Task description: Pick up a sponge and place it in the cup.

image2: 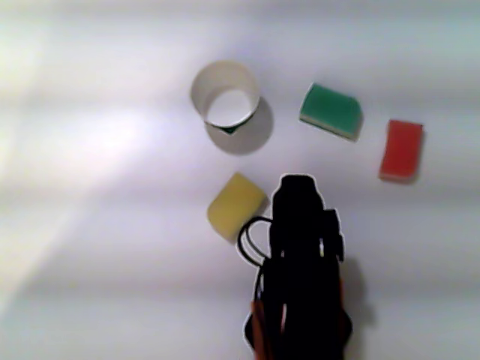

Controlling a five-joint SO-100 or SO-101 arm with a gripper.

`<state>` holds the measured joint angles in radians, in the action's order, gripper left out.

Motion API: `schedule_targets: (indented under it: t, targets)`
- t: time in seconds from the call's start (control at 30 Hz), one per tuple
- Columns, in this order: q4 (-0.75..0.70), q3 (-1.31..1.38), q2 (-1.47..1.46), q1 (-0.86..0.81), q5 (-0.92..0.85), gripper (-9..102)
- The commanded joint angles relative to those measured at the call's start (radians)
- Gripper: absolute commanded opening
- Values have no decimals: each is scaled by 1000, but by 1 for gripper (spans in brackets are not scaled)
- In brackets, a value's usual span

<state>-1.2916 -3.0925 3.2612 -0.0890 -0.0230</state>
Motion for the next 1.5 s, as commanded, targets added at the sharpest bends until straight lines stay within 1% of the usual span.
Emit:
schedule_targets:
  t: [0.0, 0.2, 0.3, 0.43, 0.57, 0.67, 0.8, 1.03, 1.33, 1.47]
  targets:
    - [-74, 58, -23, -69, -114, 0]
    - [-74, 58, -46, -40, -107, 0]
    - [-100, 57, -32, -37, -107, 0]
    - [-107, 106, -72, -41, -107, 0]
    - [-35, 198, -216, -44, -112, 0]
    - [51, 264, -348, -48, -107, 0]
    - [109, 360, -465, -92, -112, 0]
    - [127, 532, -647, -209, -279, 0]
    - [176, 762, -945, -425, -546, 0]
    - [196, 833, -1060, -492, -591, 0]
